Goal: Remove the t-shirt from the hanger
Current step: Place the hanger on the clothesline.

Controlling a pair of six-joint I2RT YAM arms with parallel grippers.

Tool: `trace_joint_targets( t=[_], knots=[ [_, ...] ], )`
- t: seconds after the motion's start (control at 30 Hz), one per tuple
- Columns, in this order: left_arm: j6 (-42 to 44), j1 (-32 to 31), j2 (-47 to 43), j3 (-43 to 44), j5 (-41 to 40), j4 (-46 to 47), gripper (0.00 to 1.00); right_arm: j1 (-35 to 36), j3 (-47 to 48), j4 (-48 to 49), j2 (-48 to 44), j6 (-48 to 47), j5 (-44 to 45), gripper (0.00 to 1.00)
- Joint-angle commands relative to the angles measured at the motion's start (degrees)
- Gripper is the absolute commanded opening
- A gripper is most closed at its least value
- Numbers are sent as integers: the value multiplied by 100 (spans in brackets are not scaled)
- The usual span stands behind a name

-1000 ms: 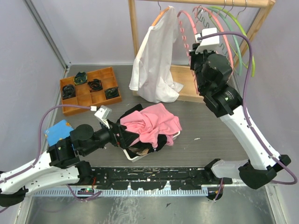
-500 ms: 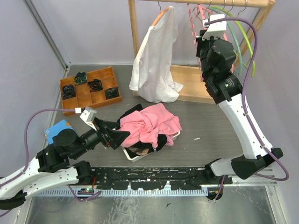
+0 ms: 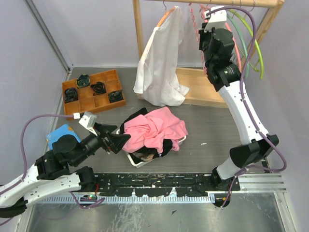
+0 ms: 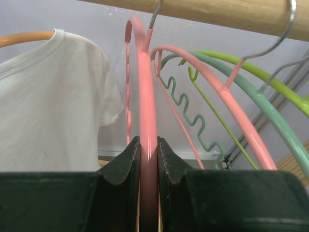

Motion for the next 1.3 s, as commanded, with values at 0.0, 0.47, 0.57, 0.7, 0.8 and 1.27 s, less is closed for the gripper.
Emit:
trace_joint_targets(
  t=[0.0,0.47,0.57,0.7,0.8,1.27],
  knots=[
    [149,-12,-107,173,-244,-40,98,-90,382,529,87,193,-250,1],
    [148,-17,67,109,-337,190,98,-129,-1096,351,-919,1107,-279,63],
    [141,-18,176,144,-373,206,98,-123,-1486,353,-1400,1350,-282,71],
    [124,-19,252,153,-464,256,98,-123,-1858,177,-2093,1620,-466,73],
    [121,-16,322,193,-560,268,98,-109,-2058,-24,-2567,1814,-699,74],
    [1533,-16,2313,2224,-1240,538,98,-6,-2446,-668,-3676,2130,-1360,74]
  ],
)
